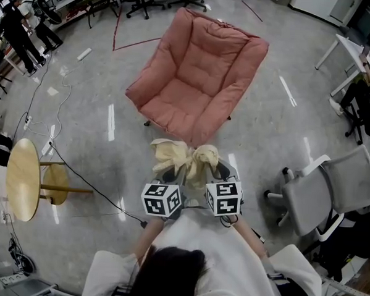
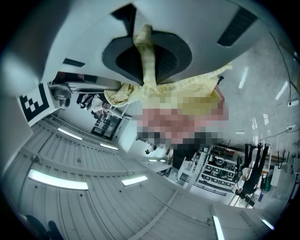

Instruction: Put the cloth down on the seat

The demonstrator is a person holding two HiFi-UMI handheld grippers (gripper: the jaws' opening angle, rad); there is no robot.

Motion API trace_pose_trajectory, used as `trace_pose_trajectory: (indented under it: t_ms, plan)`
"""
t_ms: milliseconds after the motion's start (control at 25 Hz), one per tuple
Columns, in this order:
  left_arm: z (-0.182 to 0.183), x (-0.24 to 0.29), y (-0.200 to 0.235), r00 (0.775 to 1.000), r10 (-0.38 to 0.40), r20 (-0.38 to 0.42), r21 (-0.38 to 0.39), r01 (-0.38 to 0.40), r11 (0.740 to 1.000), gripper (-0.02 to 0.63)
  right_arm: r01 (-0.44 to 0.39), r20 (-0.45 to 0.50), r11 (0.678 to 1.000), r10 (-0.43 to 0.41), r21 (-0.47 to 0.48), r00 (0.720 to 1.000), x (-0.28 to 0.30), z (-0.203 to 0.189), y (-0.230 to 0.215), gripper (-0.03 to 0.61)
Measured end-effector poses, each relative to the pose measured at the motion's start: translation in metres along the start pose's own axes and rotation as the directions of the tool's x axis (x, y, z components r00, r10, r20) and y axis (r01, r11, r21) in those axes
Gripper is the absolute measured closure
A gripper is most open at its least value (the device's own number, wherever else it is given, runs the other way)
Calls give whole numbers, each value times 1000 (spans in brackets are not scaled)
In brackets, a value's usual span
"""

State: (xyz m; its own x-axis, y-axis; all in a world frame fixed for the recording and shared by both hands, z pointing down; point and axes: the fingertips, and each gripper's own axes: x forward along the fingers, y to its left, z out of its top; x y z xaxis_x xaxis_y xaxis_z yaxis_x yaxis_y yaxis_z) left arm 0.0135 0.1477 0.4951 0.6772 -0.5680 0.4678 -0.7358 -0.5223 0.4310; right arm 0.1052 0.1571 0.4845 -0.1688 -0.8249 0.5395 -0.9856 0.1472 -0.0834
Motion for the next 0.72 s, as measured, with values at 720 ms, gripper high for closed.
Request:
trace_pose_trajectory:
  t_ms: [720]
  plan:
    - [41,43,47,999,-38,-35,14,38,999,565,41,-16,999,-41,12,999,60,32,-4,482]
